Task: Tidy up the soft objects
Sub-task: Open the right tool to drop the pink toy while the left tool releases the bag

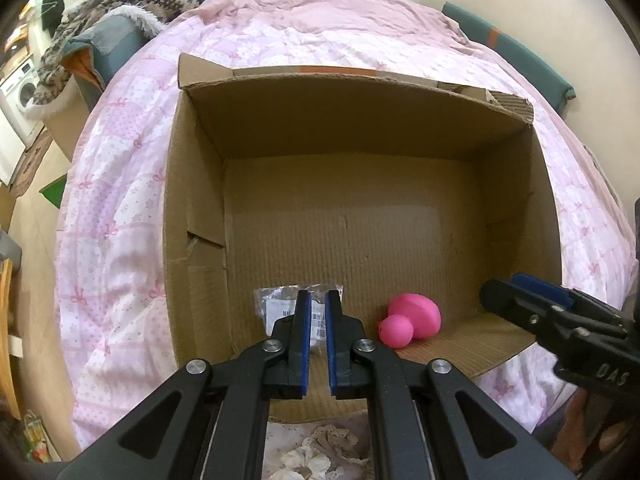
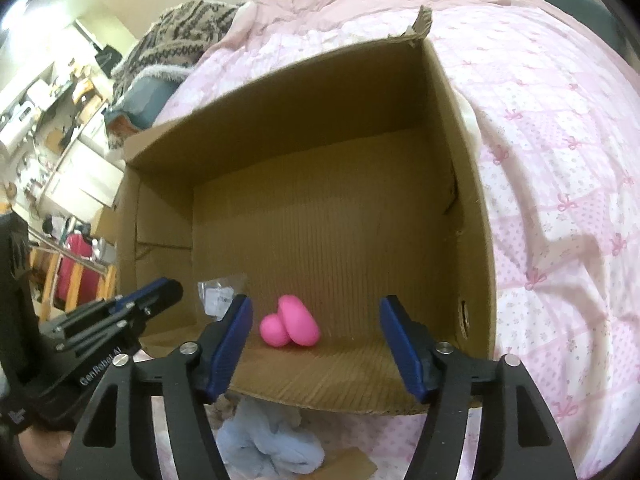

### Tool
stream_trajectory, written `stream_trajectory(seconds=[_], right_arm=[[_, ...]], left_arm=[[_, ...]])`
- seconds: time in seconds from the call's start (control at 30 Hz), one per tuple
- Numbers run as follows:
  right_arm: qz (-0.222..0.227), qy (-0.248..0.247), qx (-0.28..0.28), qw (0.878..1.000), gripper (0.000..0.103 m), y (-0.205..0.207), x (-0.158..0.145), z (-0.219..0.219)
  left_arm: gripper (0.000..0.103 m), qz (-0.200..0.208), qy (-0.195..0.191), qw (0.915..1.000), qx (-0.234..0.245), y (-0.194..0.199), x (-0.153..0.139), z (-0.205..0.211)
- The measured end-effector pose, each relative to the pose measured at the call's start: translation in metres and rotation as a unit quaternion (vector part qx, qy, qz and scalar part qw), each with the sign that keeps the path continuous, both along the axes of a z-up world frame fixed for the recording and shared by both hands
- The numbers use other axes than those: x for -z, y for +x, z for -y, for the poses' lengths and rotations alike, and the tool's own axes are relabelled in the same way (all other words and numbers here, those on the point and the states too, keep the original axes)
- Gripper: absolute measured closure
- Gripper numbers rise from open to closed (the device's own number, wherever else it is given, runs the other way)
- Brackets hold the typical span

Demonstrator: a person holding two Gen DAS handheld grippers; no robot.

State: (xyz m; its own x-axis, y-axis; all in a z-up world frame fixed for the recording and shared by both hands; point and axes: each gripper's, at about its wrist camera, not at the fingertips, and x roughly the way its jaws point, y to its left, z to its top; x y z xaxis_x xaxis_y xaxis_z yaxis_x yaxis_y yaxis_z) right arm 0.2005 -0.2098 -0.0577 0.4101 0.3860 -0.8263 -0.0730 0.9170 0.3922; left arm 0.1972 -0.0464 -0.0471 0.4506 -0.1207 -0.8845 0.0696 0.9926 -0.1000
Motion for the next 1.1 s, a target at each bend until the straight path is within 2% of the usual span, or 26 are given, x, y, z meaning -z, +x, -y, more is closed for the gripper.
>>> stream_trajectory(seconds=[0.07,0.1,0.17,0.2,0.23,0.33,0.57,0.8,0.93,1.1], right_arm=[[0.003,0.006,0.005,1.0,0.026,0.0,-0.002,0.003],[0.006,0.006,0.007,1.0,0.024,0.0,-0.003,0.004],[0.007,0.005,0.011,1.0,0.019,0.0,-0.005,0.006],[0.006,0.006,0.014,1.0,0.015,0.0,-0.005,0.007],[0.006,0.01,0.018,1.0,0.011,-0.001,-0.005,0.009],[0.006,0.018,0.028,0.999,0.007,0.0,-0.007,0.012],[0.005,0.014,0.036,0.999,0.007,-0.004,-0.01,0.014],[0.037,0.0,0.034,0.999,0.007,-0.018,-0.025,0.015],[0.044,-0.004,0.034,0.998,0.007,-0.025,-0.031,0.017],[0.05,-0.007,0.038,0.998,0.007,-0.035,-0.036,0.02]], left_arm=[[0.087,0.002,-0.001,1.0,-0.004,0.0,-0.002,-0.002],[0.077,0.004,-0.001,1.0,-0.008,-0.001,-0.003,-0.004],[0.056,0.008,-0.002,0.9999,-0.013,-0.003,-0.007,-0.006],[0.037,0.012,0.0,0.9998,-0.018,-0.004,-0.009,-0.007],[0.027,0.016,0.002,0.9997,-0.021,-0.006,-0.011,-0.008],[0.027,0.028,-0.001,0.9995,-0.016,-0.011,-0.016,-0.01],[0.027,0.044,0.011,0.9984,-0.034,-0.02,-0.027,-0.02],[0.027,0.066,0.011,0.9965,-0.051,-0.034,-0.043,-0.027],[0.027,0.075,0.02,0.9954,-0.057,-0.043,-0.051,-0.03],[0.027,0.076,0.011,0.9952,-0.062,-0.054,-0.055,-0.036]])
